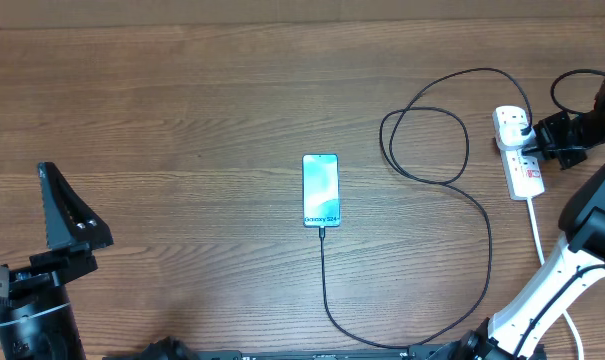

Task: Plug charger to phone and switch on socket
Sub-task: 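Press the orange switch down with the right gripper tips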

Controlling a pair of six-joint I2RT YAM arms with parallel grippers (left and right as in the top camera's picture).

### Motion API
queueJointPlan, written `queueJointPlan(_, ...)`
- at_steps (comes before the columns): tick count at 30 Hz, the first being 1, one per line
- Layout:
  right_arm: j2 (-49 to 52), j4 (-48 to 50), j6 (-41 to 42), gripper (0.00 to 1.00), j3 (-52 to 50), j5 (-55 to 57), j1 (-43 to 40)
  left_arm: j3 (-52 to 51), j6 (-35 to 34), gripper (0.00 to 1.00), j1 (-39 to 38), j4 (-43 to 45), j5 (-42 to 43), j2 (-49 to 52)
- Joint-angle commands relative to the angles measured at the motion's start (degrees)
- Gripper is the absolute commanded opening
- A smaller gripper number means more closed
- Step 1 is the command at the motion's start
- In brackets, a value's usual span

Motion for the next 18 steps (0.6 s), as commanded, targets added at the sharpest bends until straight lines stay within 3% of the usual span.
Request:
queueJointPlan(1, 0.8, 0.3, 0.5, 0.04, 1.7, 3.1, -0.3, -0.3, -0.8, 0.99, 0.4, -0.1, 0.9, -0.8)
queueJointPlan(12, 0.8, -0.3, 1.5, 0.04, 5.0, 2.9, -1.6, -0.3, -0.8, 1.0, 0.4, -1.9, 0.9, -0.8)
queueJointPlan(18, 0.8, -6.1, 1.4, 0.04, 13.9, 3.6, -3.0, -0.3, -3.1, 0.99, 0.4, -3.1, 1.0, -0.8)
